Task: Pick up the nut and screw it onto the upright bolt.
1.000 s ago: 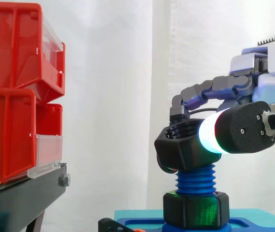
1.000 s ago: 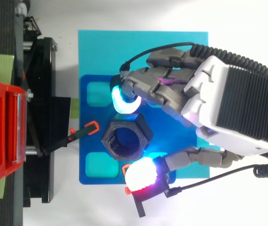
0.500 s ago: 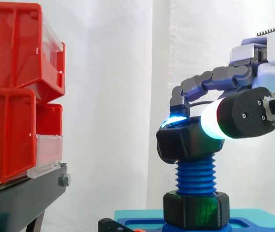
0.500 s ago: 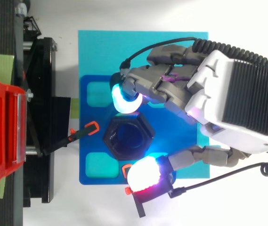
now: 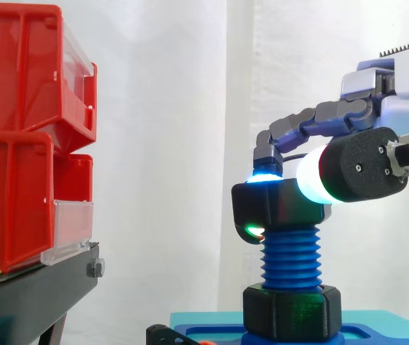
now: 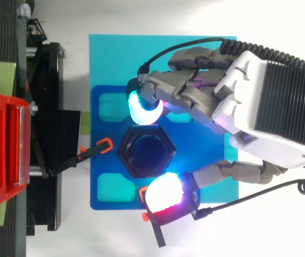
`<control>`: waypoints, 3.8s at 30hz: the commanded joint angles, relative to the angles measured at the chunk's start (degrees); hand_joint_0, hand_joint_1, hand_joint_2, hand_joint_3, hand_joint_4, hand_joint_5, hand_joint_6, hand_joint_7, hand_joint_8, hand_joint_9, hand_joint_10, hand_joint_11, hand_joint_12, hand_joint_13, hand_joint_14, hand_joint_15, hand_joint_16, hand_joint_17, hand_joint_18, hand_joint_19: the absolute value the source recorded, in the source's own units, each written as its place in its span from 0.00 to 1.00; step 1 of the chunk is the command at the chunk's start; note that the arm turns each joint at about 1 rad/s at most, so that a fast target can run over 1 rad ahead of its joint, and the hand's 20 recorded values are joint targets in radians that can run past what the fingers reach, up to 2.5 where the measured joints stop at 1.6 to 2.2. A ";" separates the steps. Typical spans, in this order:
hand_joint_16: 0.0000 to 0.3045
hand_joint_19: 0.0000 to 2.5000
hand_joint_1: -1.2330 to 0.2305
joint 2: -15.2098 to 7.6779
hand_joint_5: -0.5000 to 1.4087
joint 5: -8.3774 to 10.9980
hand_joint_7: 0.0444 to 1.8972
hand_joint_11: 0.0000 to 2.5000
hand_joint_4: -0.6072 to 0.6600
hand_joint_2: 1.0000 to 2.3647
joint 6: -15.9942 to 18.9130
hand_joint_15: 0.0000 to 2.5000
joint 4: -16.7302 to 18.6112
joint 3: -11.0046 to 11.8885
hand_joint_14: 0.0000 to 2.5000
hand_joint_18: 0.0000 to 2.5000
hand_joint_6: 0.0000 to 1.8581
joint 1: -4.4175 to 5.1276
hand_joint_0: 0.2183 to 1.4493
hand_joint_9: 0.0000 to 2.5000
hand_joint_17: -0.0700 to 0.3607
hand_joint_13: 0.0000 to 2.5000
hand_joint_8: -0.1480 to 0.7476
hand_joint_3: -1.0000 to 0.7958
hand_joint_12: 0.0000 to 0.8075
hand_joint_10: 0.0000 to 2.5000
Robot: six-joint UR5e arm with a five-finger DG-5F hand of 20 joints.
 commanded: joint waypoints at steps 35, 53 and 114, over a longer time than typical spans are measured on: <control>0.13 0.13 0.41 -0.01 0.21 -1.30 0.70 0.12 0.69 0.00 3.26 0.08 -2.09 0.00 0.00 0.26 0.27 -0.46 0.34 0.40 0.36 0.34 0.53 0.28 0.42 0.00; 0.13 0.13 0.41 -0.01 0.21 -5.70 0.71 0.12 0.67 0.00 3.26 0.08 -2.00 -0.09 0.00 0.26 0.27 -0.55 0.34 0.41 0.36 0.35 0.53 0.28 0.42 0.00; 0.13 0.13 0.35 -0.01 0.17 -19.23 0.51 0.13 0.57 0.01 3.00 0.09 6.52 -0.18 0.00 0.26 0.41 -4.86 0.36 0.37 0.37 0.34 0.49 0.34 0.42 0.00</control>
